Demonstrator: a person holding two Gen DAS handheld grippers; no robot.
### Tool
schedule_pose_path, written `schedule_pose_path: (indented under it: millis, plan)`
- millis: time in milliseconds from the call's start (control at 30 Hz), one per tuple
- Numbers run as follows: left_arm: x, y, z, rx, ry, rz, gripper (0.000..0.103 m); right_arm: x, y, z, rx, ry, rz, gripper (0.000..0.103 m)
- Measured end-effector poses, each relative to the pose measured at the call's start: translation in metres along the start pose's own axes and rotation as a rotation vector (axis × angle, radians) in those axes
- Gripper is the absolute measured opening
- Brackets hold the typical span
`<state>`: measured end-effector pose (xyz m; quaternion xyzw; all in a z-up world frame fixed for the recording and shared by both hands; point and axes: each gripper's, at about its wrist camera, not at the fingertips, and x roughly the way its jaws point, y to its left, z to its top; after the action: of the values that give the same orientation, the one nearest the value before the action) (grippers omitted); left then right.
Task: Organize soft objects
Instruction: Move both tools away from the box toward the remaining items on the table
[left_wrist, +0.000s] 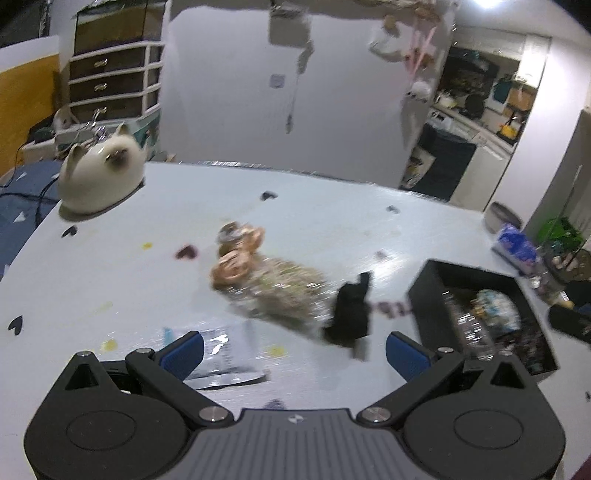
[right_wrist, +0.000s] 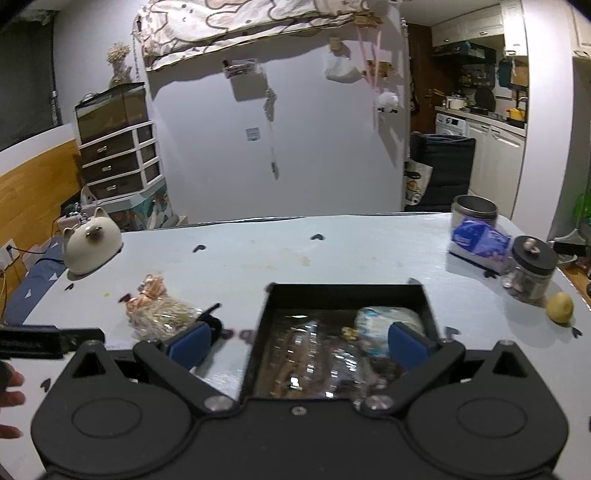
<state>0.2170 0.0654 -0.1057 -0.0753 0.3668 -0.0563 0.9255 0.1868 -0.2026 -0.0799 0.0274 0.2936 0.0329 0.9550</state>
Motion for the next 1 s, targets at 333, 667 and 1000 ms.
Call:
schedule_pose_path:
  millis: [333,667,1000]
  plan:
    - [0.052,0.052,-0.005,-0.079,0.124,0.073,0.103,0.023,0.053,0.015,-0.054,0.002,0.032,0.103]
    - [0.097,0.06,-0.006,-0.051,0.189,0.141,0.103,0.046,0.085,0.028,-0.104,0.016,0.069,0.103]
    - [0.113,0.069,-0.011,-0.026,0.222,0.171,0.103,0.088,0.115,0.048,-0.085,0.085,0.214,0.103]
